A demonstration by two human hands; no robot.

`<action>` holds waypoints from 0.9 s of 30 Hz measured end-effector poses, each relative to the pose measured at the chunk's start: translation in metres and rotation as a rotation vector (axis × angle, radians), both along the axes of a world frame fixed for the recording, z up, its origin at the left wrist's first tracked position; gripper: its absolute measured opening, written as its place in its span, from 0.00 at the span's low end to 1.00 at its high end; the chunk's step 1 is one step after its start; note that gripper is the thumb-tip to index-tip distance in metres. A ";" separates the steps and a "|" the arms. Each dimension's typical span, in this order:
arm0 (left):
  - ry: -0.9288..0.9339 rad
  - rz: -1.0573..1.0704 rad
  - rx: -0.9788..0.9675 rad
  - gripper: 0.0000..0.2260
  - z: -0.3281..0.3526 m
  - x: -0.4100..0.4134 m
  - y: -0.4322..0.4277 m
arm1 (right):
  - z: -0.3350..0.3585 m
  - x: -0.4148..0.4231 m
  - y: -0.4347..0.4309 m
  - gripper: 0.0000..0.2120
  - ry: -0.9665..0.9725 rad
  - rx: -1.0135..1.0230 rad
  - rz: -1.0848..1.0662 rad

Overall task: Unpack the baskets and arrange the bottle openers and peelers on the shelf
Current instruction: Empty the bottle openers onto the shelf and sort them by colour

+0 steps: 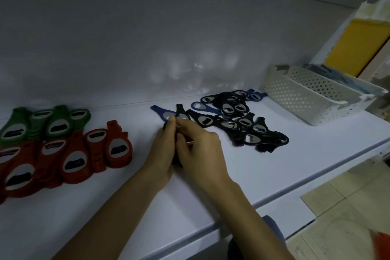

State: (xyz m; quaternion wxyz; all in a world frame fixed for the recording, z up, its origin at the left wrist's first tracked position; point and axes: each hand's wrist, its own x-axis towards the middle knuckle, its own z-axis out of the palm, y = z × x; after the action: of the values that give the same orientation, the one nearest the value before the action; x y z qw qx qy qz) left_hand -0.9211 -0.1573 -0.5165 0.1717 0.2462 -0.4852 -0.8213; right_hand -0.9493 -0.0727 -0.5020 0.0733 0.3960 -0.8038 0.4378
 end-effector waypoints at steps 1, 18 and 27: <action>0.019 -0.007 0.099 0.19 0.002 0.002 -0.003 | 0.003 -0.005 -0.002 0.13 -0.016 0.014 0.022; 0.060 -0.015 0.372 0.06 0.000 -0.001 -0.011 | -0.028 -0.084 0.000 0.10 0.334 0.340 -0.317; 0.104 -0.328 0.283 0.27 0.005 -0.001 -0.009 | -0.011 -0.067 0.005 0.03 -0.667 -0.540 0.174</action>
State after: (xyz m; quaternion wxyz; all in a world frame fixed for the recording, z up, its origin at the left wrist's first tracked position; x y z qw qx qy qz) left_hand -0.9220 -0.1666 -0.5119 0.0244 0.1431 -0.3893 -0.9096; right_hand -1.0167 -0.0677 -0.5132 -0.1265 0.2657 -0.6037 0.7409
